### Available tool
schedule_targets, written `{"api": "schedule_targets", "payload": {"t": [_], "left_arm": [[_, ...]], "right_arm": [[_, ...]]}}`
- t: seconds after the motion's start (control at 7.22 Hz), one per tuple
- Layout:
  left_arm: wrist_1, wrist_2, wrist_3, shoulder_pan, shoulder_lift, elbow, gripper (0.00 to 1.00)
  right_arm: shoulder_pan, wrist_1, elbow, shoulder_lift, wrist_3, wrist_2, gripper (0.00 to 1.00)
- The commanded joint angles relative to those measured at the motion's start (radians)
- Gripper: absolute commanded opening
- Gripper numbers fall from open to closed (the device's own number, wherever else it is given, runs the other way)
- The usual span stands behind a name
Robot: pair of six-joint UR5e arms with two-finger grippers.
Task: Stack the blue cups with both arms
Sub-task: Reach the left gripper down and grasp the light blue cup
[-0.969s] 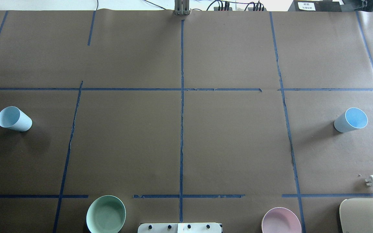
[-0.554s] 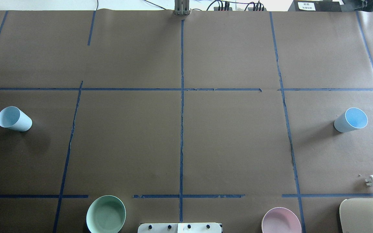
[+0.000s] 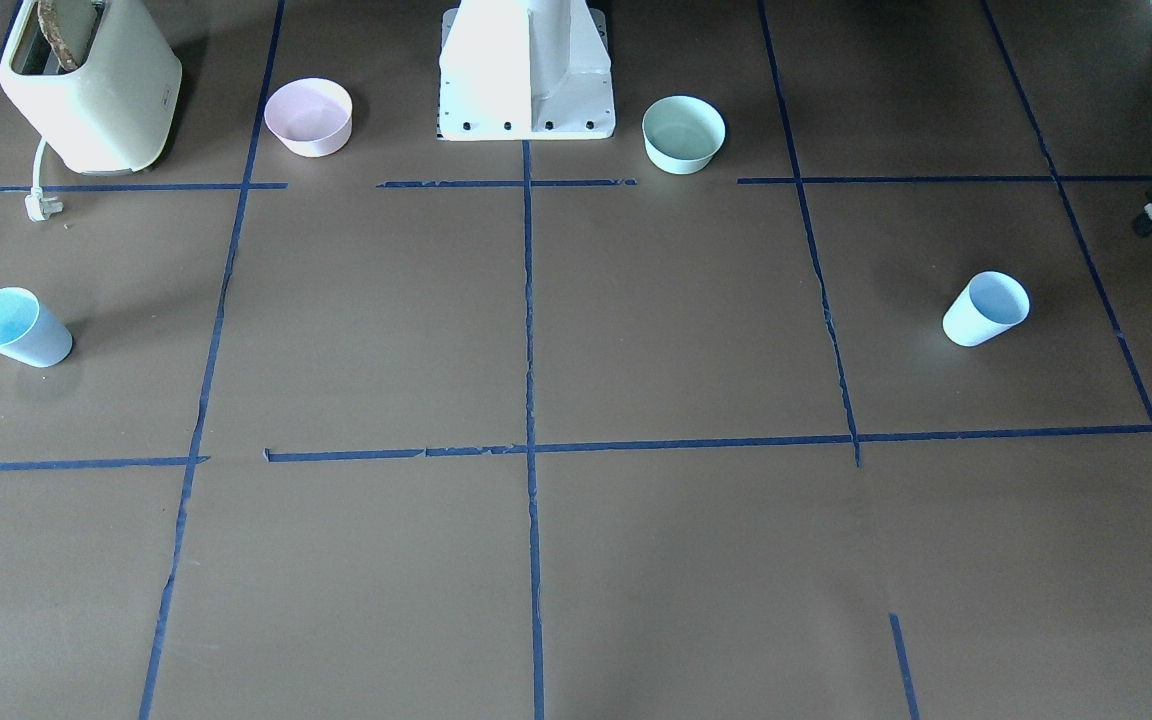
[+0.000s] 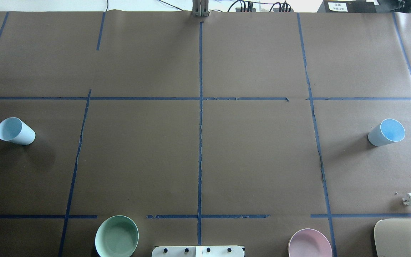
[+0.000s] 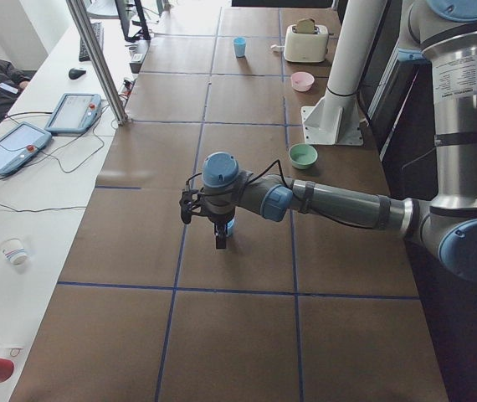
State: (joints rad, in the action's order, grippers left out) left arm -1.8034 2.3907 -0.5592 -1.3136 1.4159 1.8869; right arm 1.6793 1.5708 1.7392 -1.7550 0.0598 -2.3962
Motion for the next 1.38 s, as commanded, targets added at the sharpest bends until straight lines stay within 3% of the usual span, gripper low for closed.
{"api": "schedule_targets", "payload": {"t": [0.0,0.14,0.55,0.97,1.11,1.25], "left_arm": [[-0.146,-0.078,-0.233,0.156,-0.002,-0.008,1.00],[-0.169,-0.128,-0.278,0.212,0.004,-0.021,1.00],[-0.350,-0.175,-0.347,0.264,0.053,-0.195,1.00],[-0.358,-0.188,-0.367,0.318,0.064,-0.219,1.00],[-0.355,-0.188,-0.369,0.318,0.064,-0.221,0.85],[-0.358,-0.186,-0.369,0.318,0.064,-0.221,0.50]], "right_arm": [[0.000,0.000,0.000,0.008,0.002,0.000,1.00],[0.000,0.000,0.000,0.009,0.002,0.000,1.00],[0.000,0.000,0.000,0.009,0.002,0.000,1.00],[0.000,0.000,0.002,0.017,0.003,0.000,1.00],[0.000,0.000,0.005,0.016,0.005,0.002,1.00],[0.000,0.002,0.008,0.017,0.005,0.002,1.00]]}}
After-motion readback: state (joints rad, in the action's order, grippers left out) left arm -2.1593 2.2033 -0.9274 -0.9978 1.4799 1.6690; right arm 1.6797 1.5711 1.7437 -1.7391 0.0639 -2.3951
